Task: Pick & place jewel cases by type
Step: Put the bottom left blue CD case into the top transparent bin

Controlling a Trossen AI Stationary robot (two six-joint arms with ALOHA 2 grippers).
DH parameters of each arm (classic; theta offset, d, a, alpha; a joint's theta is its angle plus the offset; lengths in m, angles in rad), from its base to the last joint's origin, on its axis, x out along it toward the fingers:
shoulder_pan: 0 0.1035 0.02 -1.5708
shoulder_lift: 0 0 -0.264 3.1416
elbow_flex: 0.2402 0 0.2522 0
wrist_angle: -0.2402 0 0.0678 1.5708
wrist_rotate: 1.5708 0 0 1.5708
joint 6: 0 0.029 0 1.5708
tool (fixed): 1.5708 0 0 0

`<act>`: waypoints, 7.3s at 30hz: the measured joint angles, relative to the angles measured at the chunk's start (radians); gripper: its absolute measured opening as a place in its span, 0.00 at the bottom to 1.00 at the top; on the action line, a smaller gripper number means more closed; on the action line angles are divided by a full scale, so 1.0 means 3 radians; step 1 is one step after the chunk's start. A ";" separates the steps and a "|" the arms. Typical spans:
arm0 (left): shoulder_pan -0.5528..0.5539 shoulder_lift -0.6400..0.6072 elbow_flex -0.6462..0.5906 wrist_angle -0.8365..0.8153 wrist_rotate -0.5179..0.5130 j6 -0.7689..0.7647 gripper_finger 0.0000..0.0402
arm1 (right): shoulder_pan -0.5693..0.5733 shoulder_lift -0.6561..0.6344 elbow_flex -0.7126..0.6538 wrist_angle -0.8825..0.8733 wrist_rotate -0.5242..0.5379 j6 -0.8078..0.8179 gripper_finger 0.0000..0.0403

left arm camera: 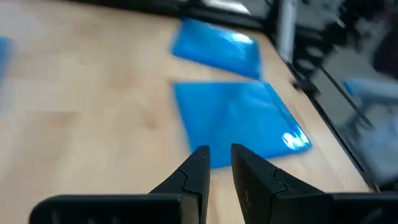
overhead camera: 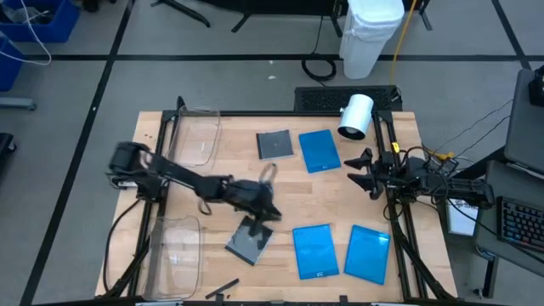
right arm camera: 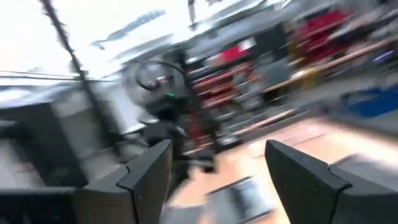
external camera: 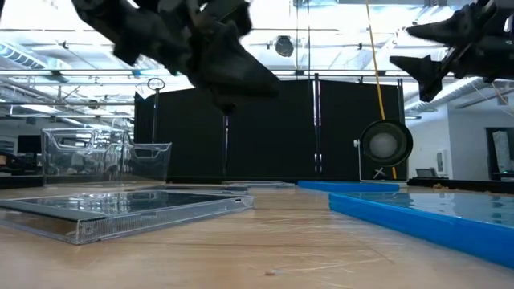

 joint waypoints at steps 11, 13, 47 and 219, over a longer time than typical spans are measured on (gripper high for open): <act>-0.0454 0.0960 0.1630 -0.2191 0.0127 0.0723 0.18 | 0.1208 0.0542 0.0003 0.0396 -0.0449 -0.0106 0.59; -0.0468 0.1059 0.1833 -0.2339 0.0061 0.0748 0.18 | 0.1578 0.0799 0.0039 0.0570 -0.0163 -0.0297 0.59; -0.0587 0.1589 0.1936 -0.1757 -0.0486 -0.0512 0.22 | 0.3373 0.4748 0.1986 -0.1192 0.2159 -0.0257 0.57; 0.2888 -0.1778 0.0234 -0.5296 -0.1298 -0.1840 0.30 | 0.2407 0.3503 0.1444 0.0709 0.1642 -0.1324 0.29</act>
